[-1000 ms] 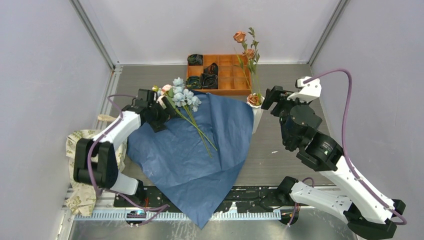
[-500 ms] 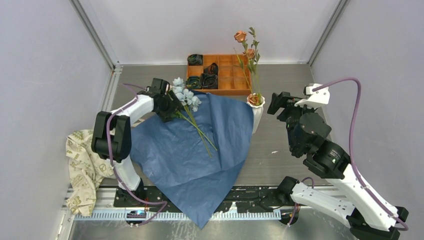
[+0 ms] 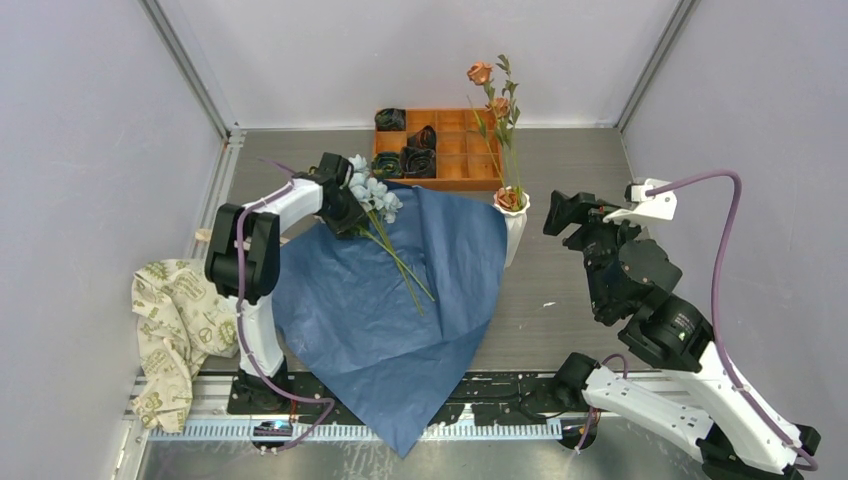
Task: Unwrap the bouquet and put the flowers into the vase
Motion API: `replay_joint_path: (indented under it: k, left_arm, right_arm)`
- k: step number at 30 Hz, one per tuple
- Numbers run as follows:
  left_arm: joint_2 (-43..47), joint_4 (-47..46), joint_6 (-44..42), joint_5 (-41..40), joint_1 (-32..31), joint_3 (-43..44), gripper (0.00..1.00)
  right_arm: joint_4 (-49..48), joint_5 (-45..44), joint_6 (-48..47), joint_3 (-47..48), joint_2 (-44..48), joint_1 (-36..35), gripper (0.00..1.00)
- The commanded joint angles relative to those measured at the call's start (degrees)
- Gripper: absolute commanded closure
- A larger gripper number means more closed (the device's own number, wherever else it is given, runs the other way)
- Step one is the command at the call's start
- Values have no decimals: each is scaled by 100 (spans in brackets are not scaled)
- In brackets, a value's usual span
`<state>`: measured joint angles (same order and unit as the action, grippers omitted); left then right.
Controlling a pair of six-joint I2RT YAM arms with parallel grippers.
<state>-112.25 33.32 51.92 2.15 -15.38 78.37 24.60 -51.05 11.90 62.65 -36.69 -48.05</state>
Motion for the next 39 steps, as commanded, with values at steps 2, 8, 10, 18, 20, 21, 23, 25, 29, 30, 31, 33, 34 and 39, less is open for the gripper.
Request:
replay_joint_path:
  k: [2,8,10,18,20,21,23,25,29,30,31,33,34,39]
  left_arm:
    - [-303,282,-158,-154,-36,568,58]
    - [-434,366,-232,-153,-44,706,81]
    - [-425,366,-251,-156,-44,698,90]
    - [285,366,-381,-375,-60,416,100]
    - [619,412,-408,-488,-69,310,100]
    - [782,438,-430,-554,-78,277,100]
    - [1138,534,-466,-684,-103,238,100]
    - [1480,604,-504,-786,-127,223,100]
    - [2233,774,-562,-1041,-231,235,100]
    - [2415,818,-568,-1123,-261,246,100]
    - [2602,844,-580,-1166,-290,251,100]
    - [3002,691,-666,-1173,-347,216,100]
    - [3191,555,-729,-1162,-396,202,100]
    - [3797,-93,-1307,-980,-779,648,100]
  right_arm:
    - [-122,176,222,-50,197,-28,22]
    - [4,234,265,-6,280,-28,22]
    - [43,236,294,-2,293,-23,22]
    - [202,251,469,50,305,-29,22]
    - [219,249,477,71,294,-27,22]
    - [220,243,478,79,288,-24,22]
    - [228,236,473,101,264,-25,22]
    - [231,236,475,114,233,-25,22]
    - [243,268,510,151,168,-24,22]
    - [248,277,519,165,155,-22,22]
    - [250,286,523,176,147,-28,22]
    - [251,292,539,198,149,-24,22]
    - [250,289,541,203,148,-22,22]
    - [250,268,556,236,170,-24,22]
